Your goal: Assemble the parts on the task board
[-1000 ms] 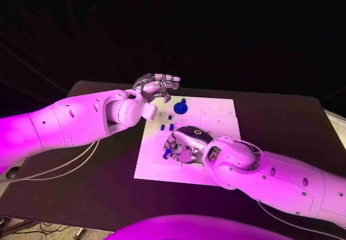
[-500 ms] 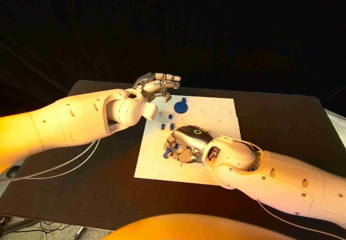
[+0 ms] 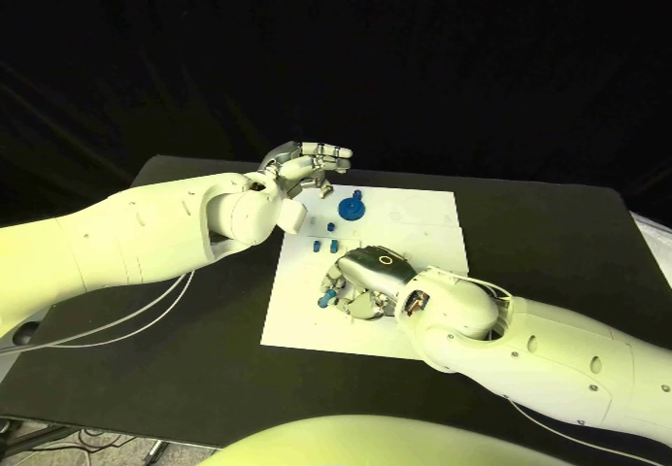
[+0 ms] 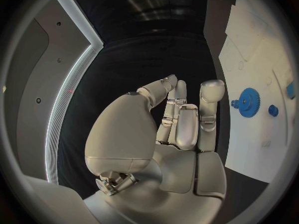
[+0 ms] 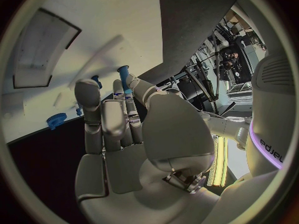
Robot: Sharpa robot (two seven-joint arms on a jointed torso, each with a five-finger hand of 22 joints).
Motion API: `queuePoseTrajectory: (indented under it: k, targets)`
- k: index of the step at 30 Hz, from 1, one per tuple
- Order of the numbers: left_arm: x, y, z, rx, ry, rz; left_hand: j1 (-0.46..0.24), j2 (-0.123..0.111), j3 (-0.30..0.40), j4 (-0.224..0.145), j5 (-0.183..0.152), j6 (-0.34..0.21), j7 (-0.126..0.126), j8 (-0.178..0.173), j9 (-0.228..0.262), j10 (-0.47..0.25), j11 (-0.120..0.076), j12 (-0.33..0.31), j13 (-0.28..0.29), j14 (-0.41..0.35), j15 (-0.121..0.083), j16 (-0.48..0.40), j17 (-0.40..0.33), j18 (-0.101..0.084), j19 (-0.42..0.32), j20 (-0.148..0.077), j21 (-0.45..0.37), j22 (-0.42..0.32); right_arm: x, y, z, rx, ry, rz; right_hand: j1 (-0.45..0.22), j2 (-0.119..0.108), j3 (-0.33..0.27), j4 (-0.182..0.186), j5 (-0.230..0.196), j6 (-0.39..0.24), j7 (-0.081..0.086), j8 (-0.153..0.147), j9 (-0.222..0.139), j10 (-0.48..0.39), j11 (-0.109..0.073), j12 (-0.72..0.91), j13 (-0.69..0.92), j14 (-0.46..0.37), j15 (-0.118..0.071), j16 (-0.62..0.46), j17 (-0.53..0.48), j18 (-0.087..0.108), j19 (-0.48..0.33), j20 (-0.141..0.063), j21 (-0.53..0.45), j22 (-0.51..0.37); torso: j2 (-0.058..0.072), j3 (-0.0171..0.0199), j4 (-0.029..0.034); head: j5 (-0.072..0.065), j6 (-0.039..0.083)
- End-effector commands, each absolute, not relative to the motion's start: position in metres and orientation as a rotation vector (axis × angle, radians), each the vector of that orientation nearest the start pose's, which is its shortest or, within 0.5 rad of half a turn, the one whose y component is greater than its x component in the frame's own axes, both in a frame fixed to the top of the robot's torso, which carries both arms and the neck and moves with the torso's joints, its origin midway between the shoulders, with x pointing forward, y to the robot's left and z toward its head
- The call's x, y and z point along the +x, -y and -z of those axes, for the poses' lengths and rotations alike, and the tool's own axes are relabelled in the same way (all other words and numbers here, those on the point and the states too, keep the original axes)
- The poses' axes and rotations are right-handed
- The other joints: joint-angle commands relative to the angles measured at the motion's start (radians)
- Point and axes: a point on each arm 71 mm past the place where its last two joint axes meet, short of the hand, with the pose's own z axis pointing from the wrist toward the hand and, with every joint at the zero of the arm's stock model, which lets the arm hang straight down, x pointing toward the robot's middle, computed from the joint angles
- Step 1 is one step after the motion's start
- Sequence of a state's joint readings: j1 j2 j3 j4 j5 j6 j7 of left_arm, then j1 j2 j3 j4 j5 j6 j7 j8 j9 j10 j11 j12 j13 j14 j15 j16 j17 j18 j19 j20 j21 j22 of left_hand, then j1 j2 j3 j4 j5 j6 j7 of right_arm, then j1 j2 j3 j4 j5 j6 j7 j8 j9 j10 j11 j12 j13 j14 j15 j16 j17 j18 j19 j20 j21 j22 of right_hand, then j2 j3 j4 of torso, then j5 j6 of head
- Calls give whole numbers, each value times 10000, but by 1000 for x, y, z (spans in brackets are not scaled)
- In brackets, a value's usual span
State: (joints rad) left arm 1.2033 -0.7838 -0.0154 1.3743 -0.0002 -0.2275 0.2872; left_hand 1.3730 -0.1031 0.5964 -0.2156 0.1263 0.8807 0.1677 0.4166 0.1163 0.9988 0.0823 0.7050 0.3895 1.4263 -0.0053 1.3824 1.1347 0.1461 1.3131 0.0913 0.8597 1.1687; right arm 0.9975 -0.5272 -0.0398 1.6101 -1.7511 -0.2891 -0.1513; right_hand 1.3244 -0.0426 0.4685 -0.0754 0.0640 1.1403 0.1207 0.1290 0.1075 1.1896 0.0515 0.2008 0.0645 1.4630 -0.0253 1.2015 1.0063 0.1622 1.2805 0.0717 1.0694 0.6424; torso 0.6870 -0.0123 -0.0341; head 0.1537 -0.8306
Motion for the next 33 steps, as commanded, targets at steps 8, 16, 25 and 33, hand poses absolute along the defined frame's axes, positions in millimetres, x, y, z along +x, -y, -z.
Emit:
queuePoseTrajectory:
  k: [8, 16, 25, 33]
  targets:
    - [518, -217, 184, -11680, -14917, 15298, -27, 31, 18, 39, -40, -38, 4, 60, -13, -29, -19, -46, -10, -27, -2, 7, 7, -19, -41, 4, 38, 6, 387, 13, 249, -5667, -16949, -8853, -34, 99, 39, 37, -27, 44, 0, 48, 44, 83, 30, -48, 17, 320, -52, 11, -41, -76, 58, 14, 30, -11, 5, -9, 1, -25, 9]
    - [518, -217, 184, -11679, -14925, 15305, -27, 31, 18, 39, -40, -38, 4, 60, -13, -29, -19, -46, -10, -27, -2, 7, 7, -19, -41, 4, 38, 6, 389, 9, 250, -5661, -17022, -8731, -338, -189, -122, 148, -4, -619, 269, -332, -88, -377, 249, -382, -10, 305, 121, 99, -10, -94, 16, 117, 48, -13, 11, 0, 2, -11, -6]
    - [518, -217, 184, -11675, -14932, 15316, -27, 31, 18, 39, -40, -38, 4, 60, -13, -29, -19, -46, -10, -27, -2, 7, 7, -19, -41, 4, 38, 6, 390, 7, 246, -5178, -16470, -9112, -801, -861, -1006, 406, 554, -1784, 682, -647, -369, -1536, 668, -701, 10, 74, 454, -183, -545, 29, -377, 432, -371, -715, 9, -2, -2, -8, -5]
    - [518, -217, 184, -11686, -14928, 15292, -25, 28, 14, 39, -31, -42, 7, 63, -16, -23, -17, -51, -14, -28, -1, 4, 1, -16, -44, 5, 22, -5, 391, 14, 240, -4459, -15847, -9644, -798, -864, -1801, 599, 1032, -1971, 749, -593, -358, -1894, 720, -418, 55, 16, 499, -289, -796, 77, -490, 509, -541, -966, 8, 1, 2, -11, -15]
